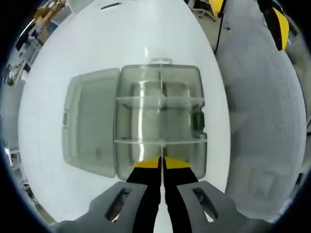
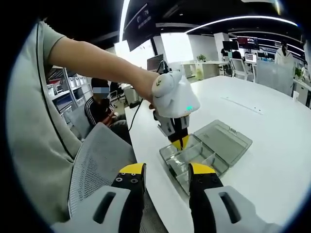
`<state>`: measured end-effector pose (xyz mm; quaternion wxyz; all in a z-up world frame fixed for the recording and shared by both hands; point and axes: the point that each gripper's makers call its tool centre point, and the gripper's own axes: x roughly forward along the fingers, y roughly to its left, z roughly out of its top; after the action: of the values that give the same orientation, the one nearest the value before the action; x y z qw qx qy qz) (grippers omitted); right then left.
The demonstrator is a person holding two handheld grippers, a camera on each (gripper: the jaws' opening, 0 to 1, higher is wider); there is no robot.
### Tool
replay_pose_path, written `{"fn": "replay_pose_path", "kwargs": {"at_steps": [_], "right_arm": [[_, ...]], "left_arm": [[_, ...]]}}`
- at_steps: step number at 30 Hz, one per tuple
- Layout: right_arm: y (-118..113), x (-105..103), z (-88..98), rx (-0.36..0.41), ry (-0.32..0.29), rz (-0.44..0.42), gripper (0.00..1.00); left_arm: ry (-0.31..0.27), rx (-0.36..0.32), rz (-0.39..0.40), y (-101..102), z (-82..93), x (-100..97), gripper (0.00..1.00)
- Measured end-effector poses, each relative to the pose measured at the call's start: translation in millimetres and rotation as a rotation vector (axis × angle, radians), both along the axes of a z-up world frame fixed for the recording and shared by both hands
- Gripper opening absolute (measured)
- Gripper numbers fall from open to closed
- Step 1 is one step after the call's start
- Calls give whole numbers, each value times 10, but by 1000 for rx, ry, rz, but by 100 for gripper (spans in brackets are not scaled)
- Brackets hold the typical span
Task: Insert the divider into the dual guide fixture by aligning both edges with the guide slots and pushing it downward to the bottom, including one-sided entry, uneven engagement, binding, and posture correction.
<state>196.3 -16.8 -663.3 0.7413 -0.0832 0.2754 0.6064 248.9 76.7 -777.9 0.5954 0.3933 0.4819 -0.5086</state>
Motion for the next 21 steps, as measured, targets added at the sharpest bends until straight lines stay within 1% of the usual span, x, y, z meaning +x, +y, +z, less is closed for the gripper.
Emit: {"fn": "replay_pose_path", "kwargs": {"at_steps": [21], "right_arm": [[2, -6, 18, 1, -5, 3, 32]], "left_arm": [[-1, 0, 1, 2, -3, -7, 0]]}}
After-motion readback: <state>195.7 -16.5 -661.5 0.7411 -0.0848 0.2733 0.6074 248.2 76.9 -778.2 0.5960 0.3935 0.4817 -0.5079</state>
